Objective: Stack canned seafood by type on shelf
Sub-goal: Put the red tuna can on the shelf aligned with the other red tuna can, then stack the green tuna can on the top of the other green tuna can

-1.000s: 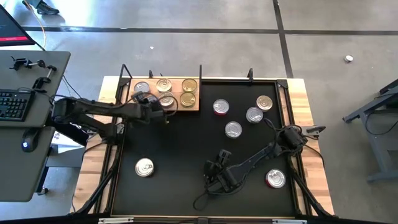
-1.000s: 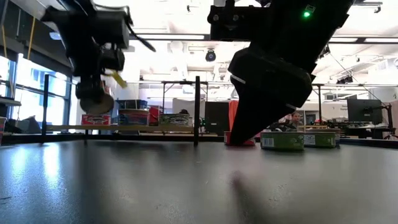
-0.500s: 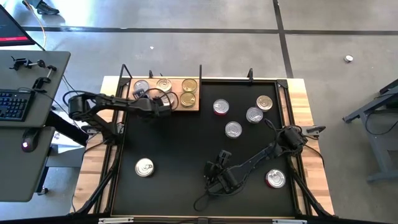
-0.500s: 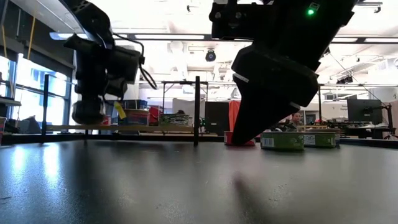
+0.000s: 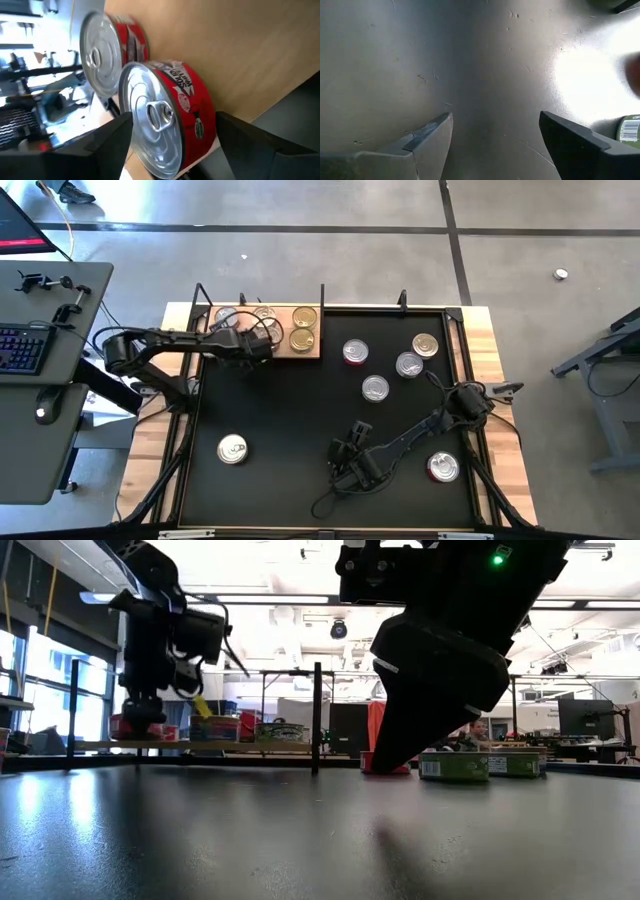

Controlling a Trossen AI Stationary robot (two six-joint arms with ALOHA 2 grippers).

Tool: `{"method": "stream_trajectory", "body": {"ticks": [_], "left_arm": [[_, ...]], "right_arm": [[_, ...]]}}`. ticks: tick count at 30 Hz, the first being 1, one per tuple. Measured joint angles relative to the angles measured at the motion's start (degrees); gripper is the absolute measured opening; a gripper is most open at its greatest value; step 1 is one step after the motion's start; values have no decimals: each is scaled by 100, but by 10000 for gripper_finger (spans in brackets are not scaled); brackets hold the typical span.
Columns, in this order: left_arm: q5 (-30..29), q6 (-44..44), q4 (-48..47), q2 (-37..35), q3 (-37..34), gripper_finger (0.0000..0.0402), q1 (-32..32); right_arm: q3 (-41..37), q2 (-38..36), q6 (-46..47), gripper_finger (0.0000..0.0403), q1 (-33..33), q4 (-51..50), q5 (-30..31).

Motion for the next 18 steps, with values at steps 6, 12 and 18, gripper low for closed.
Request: {"method": "stream_trajectory", "body": {"ticks": [6,12,18], "left_arm": [[144,-190,-57,-338,26,277,3],[165,-330,-280,-643,26,277,-17],[165,-776,-231,-1240,26,278,-415]], "right_arm": [[0,0,-169,291,80,7,17],[0,0,-302,291,367,19,117],[0,-90,-96,291,617,-379,558]]}}
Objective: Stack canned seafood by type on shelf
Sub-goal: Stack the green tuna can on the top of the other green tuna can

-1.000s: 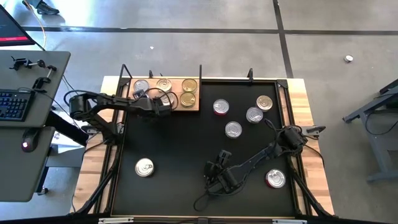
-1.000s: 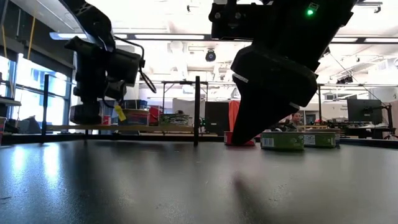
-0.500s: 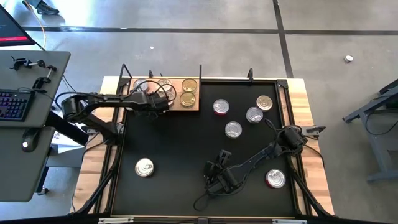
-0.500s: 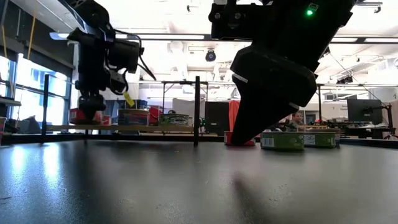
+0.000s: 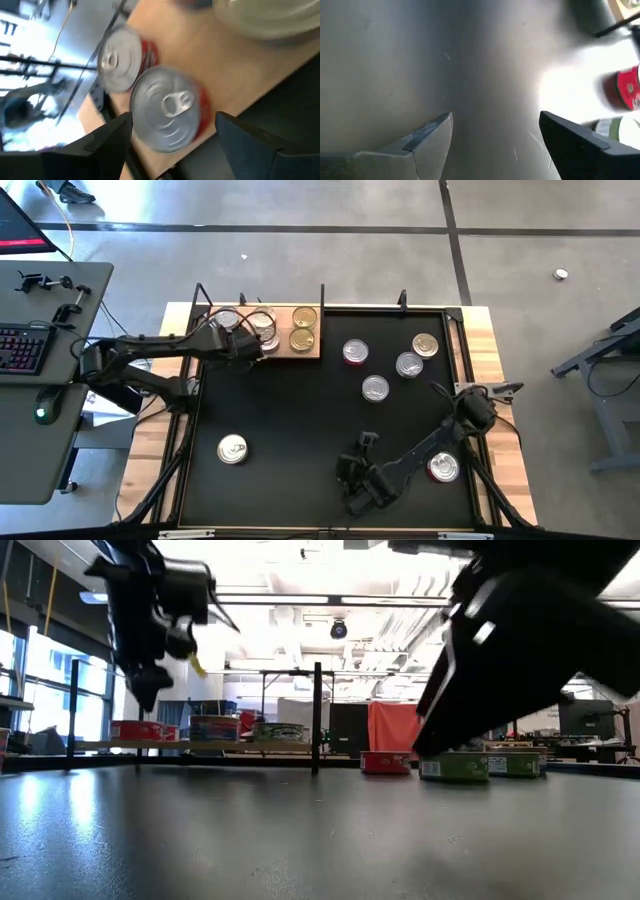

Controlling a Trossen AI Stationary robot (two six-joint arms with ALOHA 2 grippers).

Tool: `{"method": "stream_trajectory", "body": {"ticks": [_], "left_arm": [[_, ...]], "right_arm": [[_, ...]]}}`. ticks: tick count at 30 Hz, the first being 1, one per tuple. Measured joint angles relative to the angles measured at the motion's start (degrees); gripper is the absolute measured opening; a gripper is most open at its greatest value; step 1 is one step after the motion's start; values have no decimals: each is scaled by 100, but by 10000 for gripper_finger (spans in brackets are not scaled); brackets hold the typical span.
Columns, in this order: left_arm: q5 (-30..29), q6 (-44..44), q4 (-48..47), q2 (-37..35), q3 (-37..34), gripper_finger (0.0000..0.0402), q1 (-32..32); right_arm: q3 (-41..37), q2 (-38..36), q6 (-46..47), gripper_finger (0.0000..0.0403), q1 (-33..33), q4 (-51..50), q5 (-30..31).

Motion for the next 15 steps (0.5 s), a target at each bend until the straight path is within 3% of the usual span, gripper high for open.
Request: {"method": "stream_trajectory", "body": {"ticks": [6,10,15], "left_arm": [[85,-963,315,-808,-59,278,-1347],[84,-1304,1114,-1184,-407,278,-2654],[52,-1359,2697,-1254,-930,278,-4173]], "right_arm": [[0,-397,69,291,-14,-261,-920],[2,-809,-169,291,112,-783,-498],[2,-1401,202,291,44,-1733,-62]]}}
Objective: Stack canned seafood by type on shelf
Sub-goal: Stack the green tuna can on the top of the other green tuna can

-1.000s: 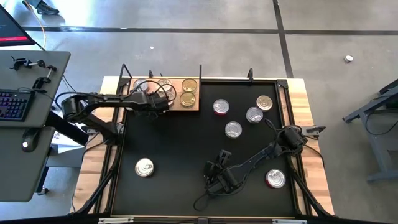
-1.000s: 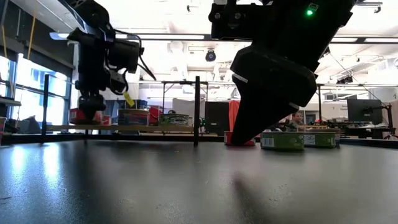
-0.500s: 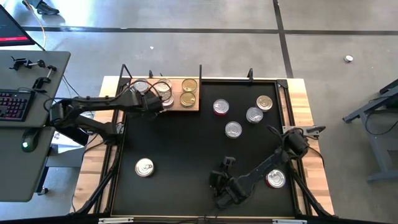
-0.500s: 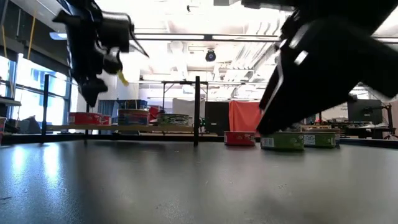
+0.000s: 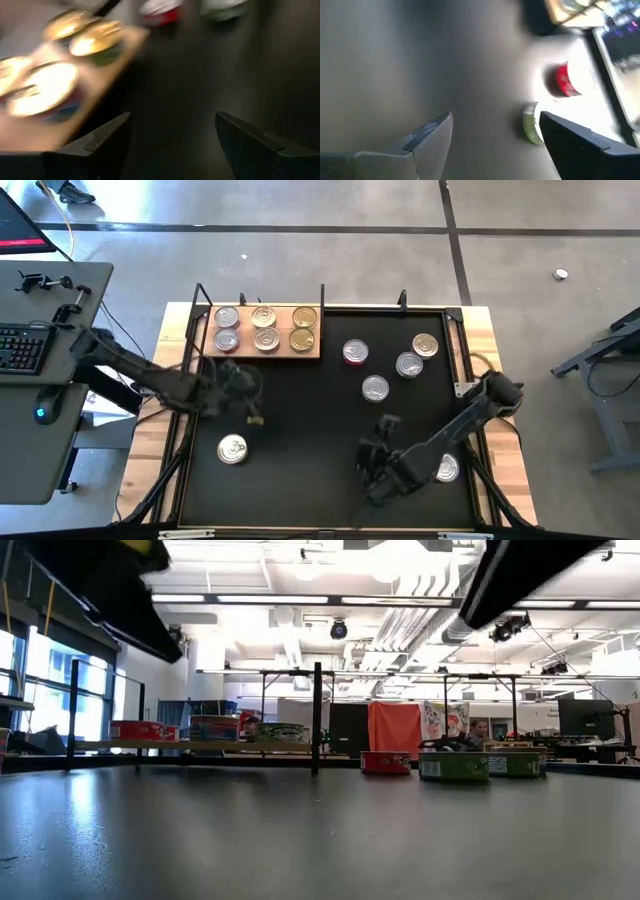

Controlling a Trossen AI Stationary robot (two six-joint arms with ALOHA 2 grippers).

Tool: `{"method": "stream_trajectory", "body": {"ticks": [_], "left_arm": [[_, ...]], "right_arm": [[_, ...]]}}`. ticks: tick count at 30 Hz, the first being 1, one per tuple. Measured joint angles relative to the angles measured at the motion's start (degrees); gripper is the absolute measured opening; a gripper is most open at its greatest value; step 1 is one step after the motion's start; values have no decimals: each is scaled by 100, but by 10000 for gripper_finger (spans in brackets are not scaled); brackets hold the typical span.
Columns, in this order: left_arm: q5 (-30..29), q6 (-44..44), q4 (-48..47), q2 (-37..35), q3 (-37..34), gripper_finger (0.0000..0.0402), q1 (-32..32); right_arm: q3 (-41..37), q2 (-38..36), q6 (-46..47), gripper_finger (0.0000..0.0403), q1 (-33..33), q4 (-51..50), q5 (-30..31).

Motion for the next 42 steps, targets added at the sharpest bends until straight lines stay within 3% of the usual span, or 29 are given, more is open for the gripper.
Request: {"method": "stream_trajectory", "body": {"ticks": [3,7,12,17,20,27,31,36,42], "left_arm": [[-210,145,1321,117,-403,278,-719],[-464,541,3184,440,-989,278,-1390],[-807,852,4973,1015,-1500,278,-1782],[-838,944,5291,1490,-1545,278,-1894],[-840,842,5313,1683,-1545,278,-1871],[-709,-230,5525,1988,-1549,278,-1584],[-346,-202,5879,1973,-1547,278,-1488],[-242,693,6534,1973,-1547,278,-1521],[-104,1594,7173,1973,-1542,278,-1712]], "right_arm": [[0,-217,68,291,-242,-340,-47],[-81,-313,-514,291,-823,-185,-664],[-1062,-554,-1578,285,-1777,125,-1455],[-2306,-1200,-1590,256,-2722,898,-2109],[-2806,-1530,-1231,232,-3050,1334,-2164],[-3434,-1376,-225,160,-3434,2064,-2388],[-3390,-1141,-123,111,-3285,2739,-2337],[-3000,-858,15,58,-3024,3614,-2512],[-2180,-140,-529,20,-2753,5163,-2750]]}}
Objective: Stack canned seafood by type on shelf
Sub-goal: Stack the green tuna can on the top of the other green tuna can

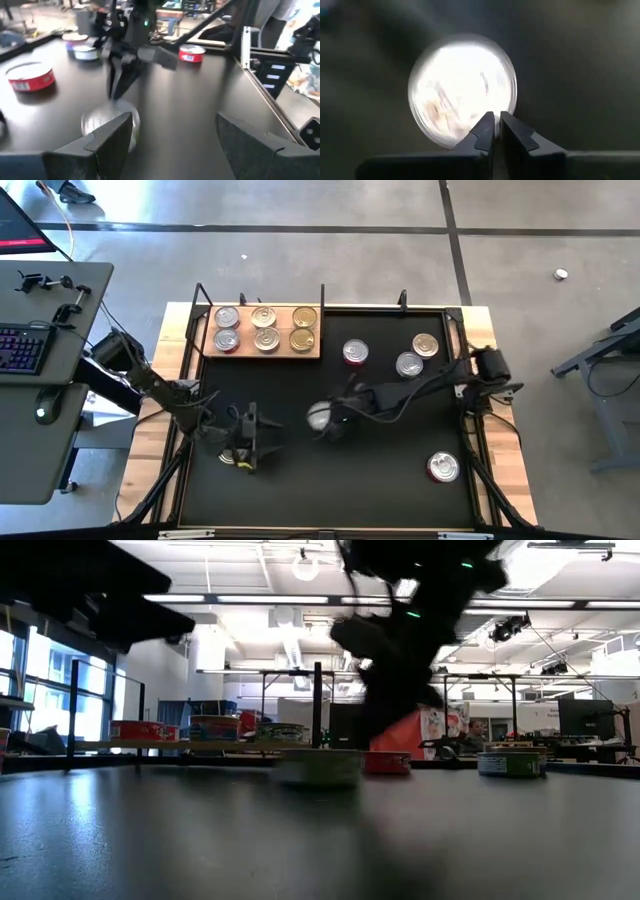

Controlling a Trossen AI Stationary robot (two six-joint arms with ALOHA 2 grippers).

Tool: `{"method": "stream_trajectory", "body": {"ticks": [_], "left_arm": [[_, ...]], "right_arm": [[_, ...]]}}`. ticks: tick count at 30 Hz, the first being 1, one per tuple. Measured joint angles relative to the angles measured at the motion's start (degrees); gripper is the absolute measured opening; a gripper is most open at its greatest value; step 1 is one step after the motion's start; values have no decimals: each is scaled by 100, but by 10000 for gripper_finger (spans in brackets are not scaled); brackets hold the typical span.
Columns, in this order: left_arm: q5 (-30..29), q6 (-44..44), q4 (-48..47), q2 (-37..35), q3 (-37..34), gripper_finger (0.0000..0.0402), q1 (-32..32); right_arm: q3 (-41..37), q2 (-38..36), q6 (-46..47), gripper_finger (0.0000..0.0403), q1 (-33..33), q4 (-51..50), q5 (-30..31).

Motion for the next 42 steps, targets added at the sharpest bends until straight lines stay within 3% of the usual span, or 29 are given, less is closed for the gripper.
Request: {"method": "stream_trajectory", "body": {"ticks": [5,10,14,20,24,31,37,42], "left_arm": [[-4,358,8,0,0,278,-178],[2,496,-356,0,0,278,-392],[7,247,-918,17,0,278,-442],[308,975,-991,457,0,278,-276],[892,1364,-1006,688,0,278,-36],[1294,2282,-1213,984,322,264,382],[1483,2617,-1960,1333,751,230,654],[1344,2627,-2384,1678,1052,187,849]], "right_arm": [[1127,1008,-773,6,44,768,19],[2587,1869,-1669,0,140,1,62],[3578,2025,-1838,0,397,-1064,874],[4480,1995,-1679,0,1036,-2728,2244],[4404,1995,-1075,0,1444,-3373,2592],[3405,2001,597,0,1730,-3478,2302],[2348,2003,1150,0,1736,-2299,1712],[1952,1968,1030,0,1728,-1357,1746]]}}
